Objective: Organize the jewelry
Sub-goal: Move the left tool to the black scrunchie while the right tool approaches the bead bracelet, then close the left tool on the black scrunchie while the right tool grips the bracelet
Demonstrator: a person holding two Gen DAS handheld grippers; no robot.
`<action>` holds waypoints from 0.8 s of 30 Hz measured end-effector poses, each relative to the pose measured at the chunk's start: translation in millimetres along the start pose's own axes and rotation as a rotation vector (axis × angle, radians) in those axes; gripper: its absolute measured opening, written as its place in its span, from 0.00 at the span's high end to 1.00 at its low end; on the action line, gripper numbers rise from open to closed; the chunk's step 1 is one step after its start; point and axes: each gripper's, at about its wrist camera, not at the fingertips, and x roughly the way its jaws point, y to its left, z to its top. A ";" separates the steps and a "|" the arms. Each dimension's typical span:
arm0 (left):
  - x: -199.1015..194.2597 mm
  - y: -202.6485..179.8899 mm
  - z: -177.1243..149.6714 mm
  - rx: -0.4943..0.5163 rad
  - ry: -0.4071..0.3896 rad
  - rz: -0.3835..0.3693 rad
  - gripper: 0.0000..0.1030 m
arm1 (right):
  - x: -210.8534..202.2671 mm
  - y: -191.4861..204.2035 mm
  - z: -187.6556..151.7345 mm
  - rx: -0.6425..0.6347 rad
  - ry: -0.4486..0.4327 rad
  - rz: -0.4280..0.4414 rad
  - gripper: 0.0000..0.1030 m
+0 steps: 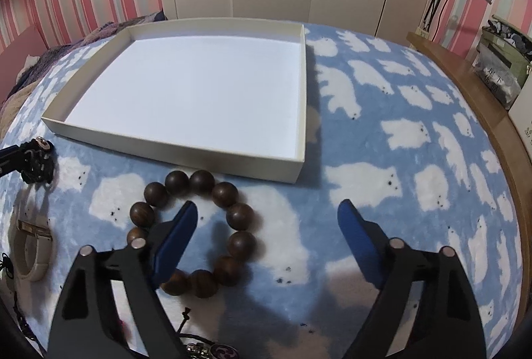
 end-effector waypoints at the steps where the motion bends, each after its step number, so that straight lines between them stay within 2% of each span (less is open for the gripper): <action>1: -1.1 0.3 -0.5 0.002 0.001 0.007 0.58 | 0.6 0.1 -0.2 -0.001 0.003 0.002 0.19; 7: -8.1 10.1 -5.4 0.013 0.007 0.036 0.58 | 0.8 0.1 0.0 0.005 0.003 0.003 0.20; 18: 0.8 14.9 -16.1 0.111 0.037 0.111 0.58 | 6.1 -1.8 2.1 0.012 0.021 0.000 0.20; 24: 14.4 12.2 -12.9 0.116 0.046 0.091 0.58 | 13.0 -0.9 3.5 -0.007 0.049 -0.011 0.20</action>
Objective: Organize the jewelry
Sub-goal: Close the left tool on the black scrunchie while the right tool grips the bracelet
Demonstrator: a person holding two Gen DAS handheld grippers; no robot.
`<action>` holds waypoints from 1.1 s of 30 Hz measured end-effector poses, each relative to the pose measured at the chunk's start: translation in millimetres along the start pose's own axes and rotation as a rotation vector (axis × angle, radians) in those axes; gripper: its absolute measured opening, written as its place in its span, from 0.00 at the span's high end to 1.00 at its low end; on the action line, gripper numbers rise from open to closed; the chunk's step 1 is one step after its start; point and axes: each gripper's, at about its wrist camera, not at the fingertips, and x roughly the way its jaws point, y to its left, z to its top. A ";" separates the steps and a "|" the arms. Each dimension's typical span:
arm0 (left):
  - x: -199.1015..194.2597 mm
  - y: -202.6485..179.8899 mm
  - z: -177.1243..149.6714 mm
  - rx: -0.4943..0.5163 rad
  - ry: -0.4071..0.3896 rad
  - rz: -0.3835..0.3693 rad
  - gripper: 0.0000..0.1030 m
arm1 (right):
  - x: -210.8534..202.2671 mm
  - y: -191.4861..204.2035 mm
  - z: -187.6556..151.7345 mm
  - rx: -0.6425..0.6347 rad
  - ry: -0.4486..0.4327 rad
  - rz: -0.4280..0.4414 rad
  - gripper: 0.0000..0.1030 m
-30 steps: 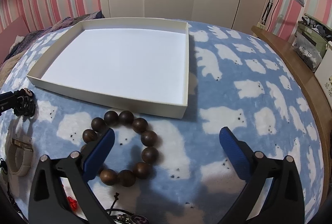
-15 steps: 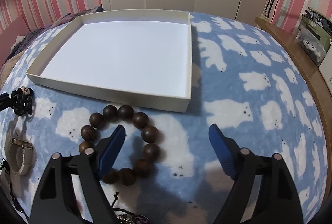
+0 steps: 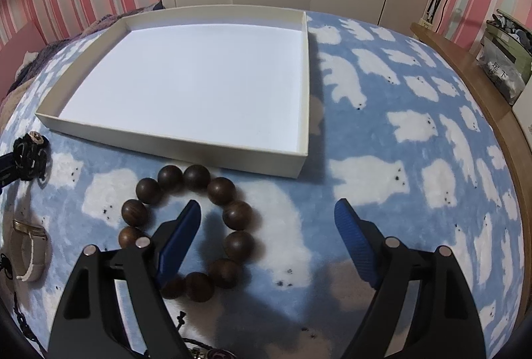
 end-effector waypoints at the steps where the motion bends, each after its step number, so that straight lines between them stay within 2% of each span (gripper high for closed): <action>1: 2.1 -0.6 0.5 0.004 0.000 -0.001 0.58 | 1.4 0.1 0.5 -0.002 0.005 -0.003 0.20; 5: 5.7 0.8 3.0 -0.004 -0.008 -0.013 0.58 | 8.1 2.8 -0.6 -0.014 0.034 0.005 0.35; 10: 5.9 -1.1 7.2 0.023 -0.030 -0.029 0.58 | 7.3 8.2 -0.7 -0.032 0.032 -0.001 0.40; 12: 6.3 -2.0 8.6 0.033 -0.033 -0.032 0.60 | 7.4 9.5 -0.3 -0.035 0.033 0.013 0.46; 16: 12.5 -2.4 12.6 0.038 -0.017 -0.048 0.82 | 6.0 13.6 -0.5 -0.045 0.034 0.052 0.65; 18: 16.2 -4.4 11.5 0.042 -0.007 -0.044 0.84 | 5.6 16.5 -0.6 -0.051 0.030 0.067 0.75; 21: 18.3 -11.5 12.1 0.052 -0.009 -0.028 0.87 | 4.8 18.3 -1.0 -0.063 0.022 0.061 0.76; 23: 15.9 -11.6 12.0 0.044 -0.009 -0.016 0.88 | 4.1 18.5 -1.5 -0.070 0.017 0.063 0.81; 28: -3.3 -9.0 12.8 0.006 -0.039 0.016 0.90 | -5.1 17.1 -3.1 -0.071 -0.028 0.069 0.81; 33: -35.0 -8.2 17.5 -0.011 -0.102 0.047 0.90 | -33.5 21.2 0.3 -0.096 -0.119 0.076 0.81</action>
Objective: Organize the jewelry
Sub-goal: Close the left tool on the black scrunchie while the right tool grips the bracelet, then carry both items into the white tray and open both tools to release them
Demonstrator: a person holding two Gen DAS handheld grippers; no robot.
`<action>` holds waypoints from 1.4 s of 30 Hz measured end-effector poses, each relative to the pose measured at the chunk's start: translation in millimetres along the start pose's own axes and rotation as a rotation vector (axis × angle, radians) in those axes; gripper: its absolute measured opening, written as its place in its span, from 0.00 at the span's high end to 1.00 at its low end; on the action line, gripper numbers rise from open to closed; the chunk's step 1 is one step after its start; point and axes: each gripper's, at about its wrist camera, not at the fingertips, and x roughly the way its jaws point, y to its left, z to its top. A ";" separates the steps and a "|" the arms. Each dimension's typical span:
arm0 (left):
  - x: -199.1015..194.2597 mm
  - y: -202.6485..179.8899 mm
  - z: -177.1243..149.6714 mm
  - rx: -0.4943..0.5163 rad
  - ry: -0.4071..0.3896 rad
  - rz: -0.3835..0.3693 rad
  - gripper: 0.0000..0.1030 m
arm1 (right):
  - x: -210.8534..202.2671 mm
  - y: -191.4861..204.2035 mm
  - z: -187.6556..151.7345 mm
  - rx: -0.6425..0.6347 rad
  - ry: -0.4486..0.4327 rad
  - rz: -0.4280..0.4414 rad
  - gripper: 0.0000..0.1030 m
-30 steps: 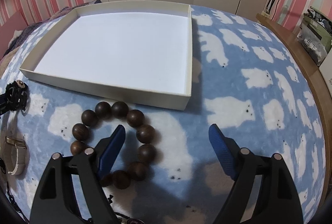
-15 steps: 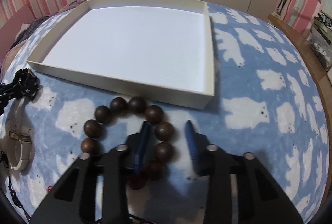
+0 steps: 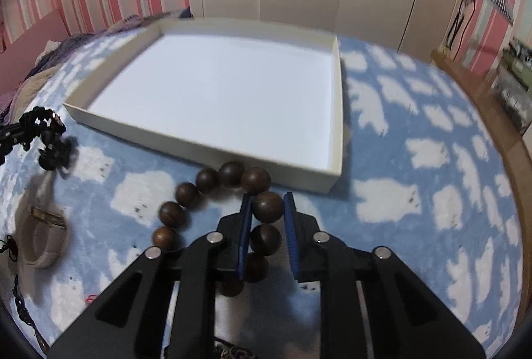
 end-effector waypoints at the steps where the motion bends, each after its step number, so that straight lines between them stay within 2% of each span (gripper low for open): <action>1: -6.4 -0.3 3.2 -0.003 -0.016 0.003 0.90 | -2.3 0.3 1.8 -0.002 -0.009 0.004 0.81; 7: -21.7 -3.3 29.1 -0.018 -0.055 -0.005 0.90 | -18.3 4.9 26.4 -0.046 -0.091 0.032 0.81; 11: -21.9 -7.4 52.9 -0.027 -0.060 -0.036 0.90 | -26.4 6.1 50.8 -0.065 -0.139 0.047 0.81; 14: -14.1 -11.3 74.2 -0.035 -0.054 -0.061 0.90 | -27.9 3.9 77.5 -0.076 -0.182 0.036 0.81; 19: 16.0 -32.3 116.3 -0.034 -0.033 -0.095 0.90 | -8.6 -2.7 113.5 -0.074 -0.192 0.037 0.81; 24: 60.8 -51.9 151.3 -0.027 0.015 -0.109 0.90 | 40.7 -10.7 143.7 -0.070 -0.153 0.015 0.81; 29: 120.1 -58.0 176.8 -0.027 0.085 -0.078 0.90 | 90.3 -35.4 168.2 -0.025 -0.093 -0.033 0.81; 35: 175.6 -48.0 190.5 -0.086 0.146 -0.033 0.90 | 137.6 -64.3 176.0 0.076 0.038 -0.077 0.81; 38: 186.5 -49.2 190.9 -0.088 0.160 -0.013 0.90 | 150.7 -69.3 175.3 0.120 0.069 -0.078 0.81; 42: 200.1 -48.5 190.6 -0.110 0.195 0.008 0.89 | 158.9 -62.1 182.0 0.112 0.077 -0.100 0.81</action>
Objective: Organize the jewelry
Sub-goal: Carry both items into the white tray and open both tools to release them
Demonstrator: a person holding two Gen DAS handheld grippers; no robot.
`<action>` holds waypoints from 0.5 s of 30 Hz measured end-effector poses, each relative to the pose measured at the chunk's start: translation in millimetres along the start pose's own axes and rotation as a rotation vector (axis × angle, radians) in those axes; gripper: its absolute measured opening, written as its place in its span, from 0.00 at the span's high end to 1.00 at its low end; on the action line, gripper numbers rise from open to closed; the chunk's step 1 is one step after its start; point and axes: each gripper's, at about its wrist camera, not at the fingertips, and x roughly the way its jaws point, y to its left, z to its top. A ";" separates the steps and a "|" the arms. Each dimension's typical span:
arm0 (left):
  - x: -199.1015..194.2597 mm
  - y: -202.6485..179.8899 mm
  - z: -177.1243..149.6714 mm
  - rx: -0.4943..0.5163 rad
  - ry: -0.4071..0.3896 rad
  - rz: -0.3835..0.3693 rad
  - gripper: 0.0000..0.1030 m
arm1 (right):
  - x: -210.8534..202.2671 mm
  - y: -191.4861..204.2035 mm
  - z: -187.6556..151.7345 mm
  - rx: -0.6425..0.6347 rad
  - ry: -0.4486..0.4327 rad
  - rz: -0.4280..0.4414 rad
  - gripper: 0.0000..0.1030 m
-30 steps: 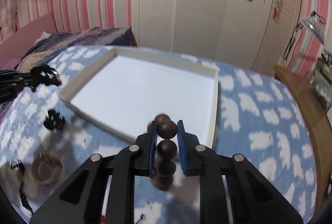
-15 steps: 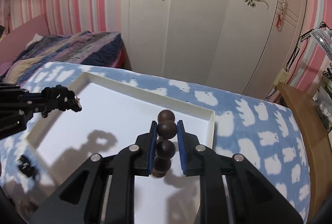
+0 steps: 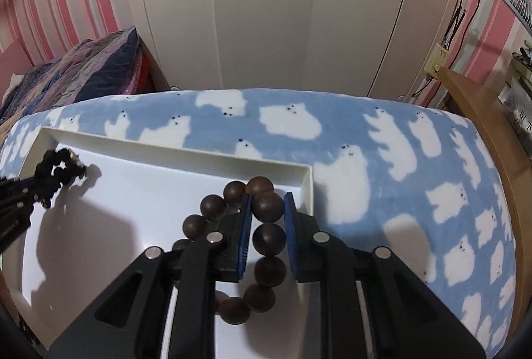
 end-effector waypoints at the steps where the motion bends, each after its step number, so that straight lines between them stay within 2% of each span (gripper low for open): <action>1: 3.0 -2.8 0.1 -0.006 0.006 0.001 0.89 | 1.7 2.1 2.4 -0.005 0.005 -0.010 0.81; 6: 12.0 -1.5 0.0 -0.018 0.034 0.004 0.85 | 5.6 9.5 8.3 -0.024 0.043 -0.039 0.78; 8: 11.1 -1.8 -1.9 -0.013 0.038 0.007 0.80 | 4.3 9.5 3.0 -0.009 0.056 -0.029 0.77; 10: 7.1 -0.8 -4.3 -0.010 0.035 0.006 0.67 | 2.6 9.0 -0.7 -0.013 0.058 -0.031 0.74; 11: 4.0 -1.1 -5.4 -0.008 0.029 0.007 0.64 | 0.4 8.2 -2.4 -0.012 0.055 -0.032 0.72; 13: -6.6 -1.1 -7.9 -0.007 0.023 0.001 0.50 | -7.8 4.3 -4.5 0.000 0.052 -0.016 0.67; 15: -19.9 -0.9 -12.6 -0.012 0.010 -0.017 0.43 | -24.2 0.2 -6.2 0.010 0.023 0.003 0.54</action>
